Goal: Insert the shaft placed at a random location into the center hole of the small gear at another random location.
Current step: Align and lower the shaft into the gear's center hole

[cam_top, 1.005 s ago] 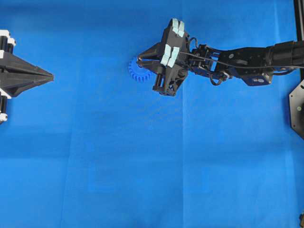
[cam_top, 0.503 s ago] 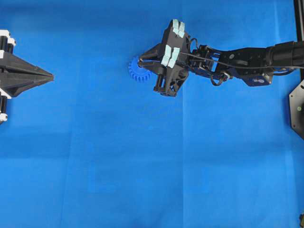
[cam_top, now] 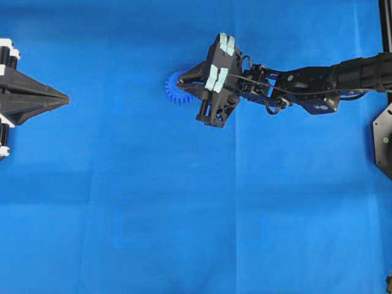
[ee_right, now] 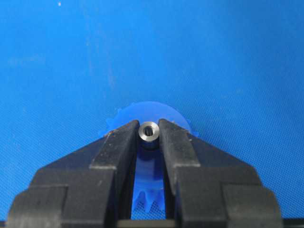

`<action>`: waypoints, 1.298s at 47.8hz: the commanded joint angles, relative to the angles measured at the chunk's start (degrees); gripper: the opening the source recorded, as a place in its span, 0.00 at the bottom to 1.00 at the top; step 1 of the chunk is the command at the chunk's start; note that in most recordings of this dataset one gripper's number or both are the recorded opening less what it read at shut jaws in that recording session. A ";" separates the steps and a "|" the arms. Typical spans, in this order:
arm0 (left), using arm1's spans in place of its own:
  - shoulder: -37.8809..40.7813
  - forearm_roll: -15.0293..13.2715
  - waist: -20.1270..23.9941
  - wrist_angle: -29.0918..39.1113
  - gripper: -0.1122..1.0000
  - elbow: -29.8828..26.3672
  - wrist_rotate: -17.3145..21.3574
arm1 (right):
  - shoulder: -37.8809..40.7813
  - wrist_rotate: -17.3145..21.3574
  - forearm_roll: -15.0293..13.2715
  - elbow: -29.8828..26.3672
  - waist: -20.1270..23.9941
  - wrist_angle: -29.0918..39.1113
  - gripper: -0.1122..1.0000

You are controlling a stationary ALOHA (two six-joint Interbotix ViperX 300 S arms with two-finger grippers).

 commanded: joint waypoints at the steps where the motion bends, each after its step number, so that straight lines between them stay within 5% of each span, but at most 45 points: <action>1: 0.26 0.00 -0.09 -0.35 0.10 -0.70 -0.09 | -0.62 0.00 0.26 -0.79 -0.09 -0.35 0.13; 27: 0.26 0.00 -0.09 -0.35 0.10 -0.62 -0.18 | -0.70 -0.09 0.26 -0.70 -0.09 0.09 0.16; 32: 0.26 0.00 -0.09 -0.26 0.10 -0.70 -0.18 | -0.70 -0.09 0.26 -0.88 -0.09 0.09 0.30; 45: 0.26 0.00 -0.09 -0.26 0.10 -0.70 -0.18 | -1.41 -0.26 0.26 -0.79 -0.09 0.09 0.93; 62: 0.26 0.00 -0.09 -0.26 0.10 -0.70 -0.18 | -3.16 -0.35 0.26 -0.70 -0.09 0.09 0.92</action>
